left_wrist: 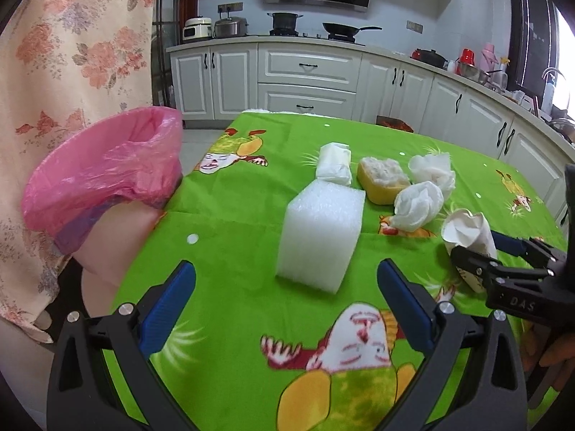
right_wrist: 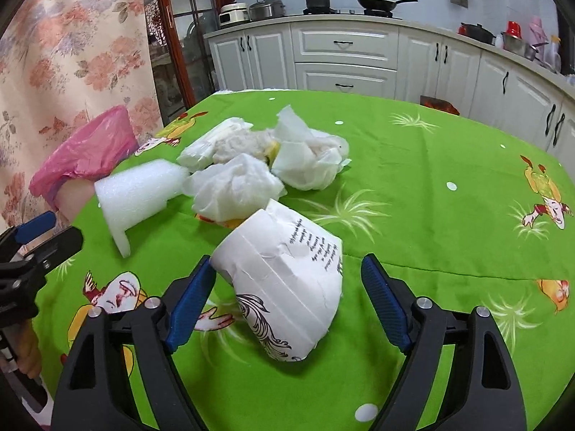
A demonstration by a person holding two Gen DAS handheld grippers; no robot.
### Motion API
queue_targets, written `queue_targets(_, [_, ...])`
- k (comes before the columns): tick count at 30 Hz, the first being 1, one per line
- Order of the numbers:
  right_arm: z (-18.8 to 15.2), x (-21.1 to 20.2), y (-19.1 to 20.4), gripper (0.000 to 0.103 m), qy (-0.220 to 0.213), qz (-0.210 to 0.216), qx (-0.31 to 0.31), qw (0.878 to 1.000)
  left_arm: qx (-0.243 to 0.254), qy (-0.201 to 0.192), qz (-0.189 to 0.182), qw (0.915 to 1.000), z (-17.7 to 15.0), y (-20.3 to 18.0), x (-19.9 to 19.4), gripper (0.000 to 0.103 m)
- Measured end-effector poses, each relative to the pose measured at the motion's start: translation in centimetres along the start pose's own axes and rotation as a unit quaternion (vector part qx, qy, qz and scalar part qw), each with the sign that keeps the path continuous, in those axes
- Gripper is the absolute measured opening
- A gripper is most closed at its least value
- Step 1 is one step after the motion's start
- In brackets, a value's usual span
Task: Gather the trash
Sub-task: 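Grasp a white foam block with the left tool while the right tool grasps a printed paper cup, then carry the foam block and paper cup to the bin and open both tools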
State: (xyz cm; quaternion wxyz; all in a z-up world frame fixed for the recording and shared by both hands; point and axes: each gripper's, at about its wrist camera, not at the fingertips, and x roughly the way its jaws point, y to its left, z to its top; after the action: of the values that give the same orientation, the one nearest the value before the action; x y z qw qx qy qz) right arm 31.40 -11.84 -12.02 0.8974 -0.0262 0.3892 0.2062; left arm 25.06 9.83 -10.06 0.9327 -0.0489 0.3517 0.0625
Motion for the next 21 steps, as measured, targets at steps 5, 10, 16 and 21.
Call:
queue_targets(5, [0.1, -0.1, -0.3, 0.066, -0.005, 0.004, 0.007, 1.0, 0.006, 0.014, -0.009, 0.9998, 1.2, -1.1, 2.2, 0.098])
queue_targets(10, [0.1, -0.1, -1.0, 0.066, -0.006, 0.002, 0.025, 1.0, 0.025, 0.018, -0.006, 0.9995, 2.2, -2.2, 4.0, 0.096])
queue_targets(16, [0.0, -0.3, -1.5, 0.066, -0.009, 0.005, 0.039, 0.999, 0.06, 0.028, -0.007, 0.9978, 2.4, -3.5, 5.1, 0.055])
queue_targets(21, [-0.2, -0.7, -1.1, 0.066, -0.015, 0.002, 0.031, 0.999, 0.08, 0.003, -0.016, 0.9967, 2.0, -4.3, 3.3, 0.054])
